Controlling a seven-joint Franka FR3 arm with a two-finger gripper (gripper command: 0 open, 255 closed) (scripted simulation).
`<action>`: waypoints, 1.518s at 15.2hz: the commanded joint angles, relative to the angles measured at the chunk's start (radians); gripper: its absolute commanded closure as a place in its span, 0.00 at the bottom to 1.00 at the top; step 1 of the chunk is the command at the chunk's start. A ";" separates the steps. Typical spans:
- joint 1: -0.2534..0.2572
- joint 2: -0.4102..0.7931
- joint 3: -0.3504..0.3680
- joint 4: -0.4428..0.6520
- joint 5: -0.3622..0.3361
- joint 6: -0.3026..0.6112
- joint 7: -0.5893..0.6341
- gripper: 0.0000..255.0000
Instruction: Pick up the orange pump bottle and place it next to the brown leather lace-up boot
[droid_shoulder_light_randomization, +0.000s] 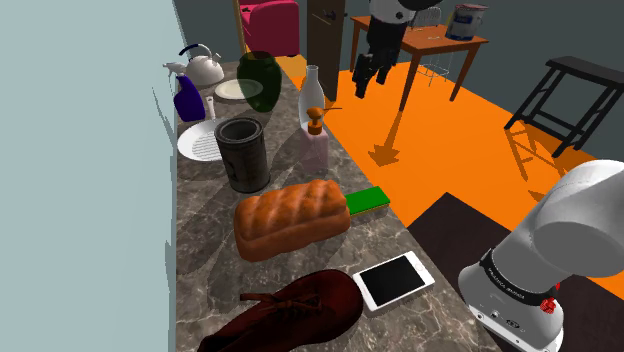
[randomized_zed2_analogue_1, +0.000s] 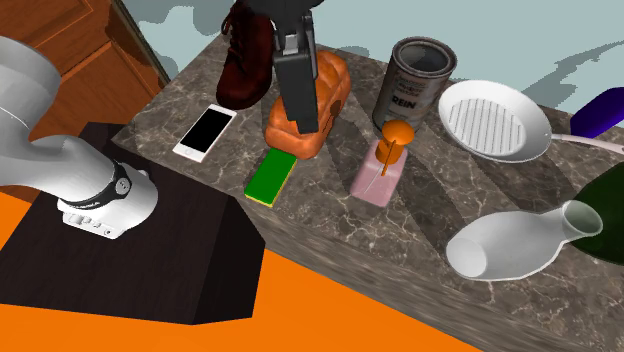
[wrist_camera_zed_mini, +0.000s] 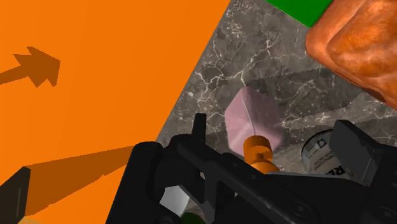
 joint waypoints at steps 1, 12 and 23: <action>0.004 0.081 0.020 0.041 -0.018 0.038 0.019 0.00; 0.037 0.504 0.088 0.330 -0.172 0.138 0.126 0.00; 0.034 0.564 0.080 0.300 -0.195 0.227 0.140 0.00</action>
